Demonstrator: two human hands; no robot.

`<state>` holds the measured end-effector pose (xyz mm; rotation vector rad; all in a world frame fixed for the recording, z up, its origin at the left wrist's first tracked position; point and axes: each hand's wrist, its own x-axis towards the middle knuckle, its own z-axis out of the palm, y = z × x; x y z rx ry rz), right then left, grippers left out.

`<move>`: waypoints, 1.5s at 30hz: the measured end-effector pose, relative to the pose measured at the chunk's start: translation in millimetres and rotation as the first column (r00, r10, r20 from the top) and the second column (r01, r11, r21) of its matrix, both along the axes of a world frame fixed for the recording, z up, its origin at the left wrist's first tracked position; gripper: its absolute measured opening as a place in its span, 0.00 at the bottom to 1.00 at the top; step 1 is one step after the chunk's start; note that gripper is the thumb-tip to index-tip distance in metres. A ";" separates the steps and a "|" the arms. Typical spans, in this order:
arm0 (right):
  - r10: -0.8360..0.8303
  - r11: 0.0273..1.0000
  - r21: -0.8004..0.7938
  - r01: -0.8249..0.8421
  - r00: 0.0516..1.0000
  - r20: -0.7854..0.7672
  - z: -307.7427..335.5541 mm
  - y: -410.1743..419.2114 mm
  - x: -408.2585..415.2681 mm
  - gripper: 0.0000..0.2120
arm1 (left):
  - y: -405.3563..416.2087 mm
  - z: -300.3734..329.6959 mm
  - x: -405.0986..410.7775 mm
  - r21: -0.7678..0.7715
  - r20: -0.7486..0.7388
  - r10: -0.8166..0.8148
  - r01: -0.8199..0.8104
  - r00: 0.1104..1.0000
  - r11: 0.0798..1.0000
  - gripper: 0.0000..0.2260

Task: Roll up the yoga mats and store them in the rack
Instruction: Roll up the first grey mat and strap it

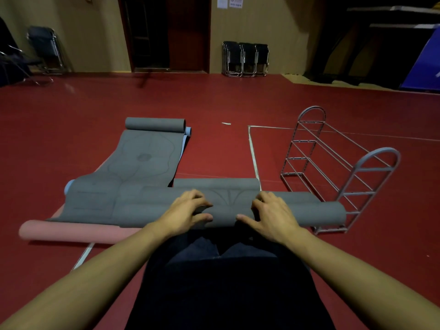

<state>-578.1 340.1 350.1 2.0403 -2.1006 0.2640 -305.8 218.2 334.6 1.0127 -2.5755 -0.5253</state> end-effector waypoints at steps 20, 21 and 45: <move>-0.020 0.991 -0.135 0.009 0.997 -0.076 -6.5 -23.6 4.1 0.18 | 20.5 -3.0 -25.3 -0.426 0.057 0.066 -0.036 0.996 0.904 0.14; -0.039 0.984 -0.175 0.018 0.993 -0.115 -9.3 -26.0 3.7 0.18 | 18.5 -4.9 -27.5 -0.414 0.046 0.063 -0.038 0.997 0.910 0.14; -0.063 0.950 -0.310 0.041 0.996 -0.061 -19.5 -43.6 0.5 0.16 | -6.3 2.1 -47.4 -0.394 0.152 0.213 -0.139 0.965 0.909 0.21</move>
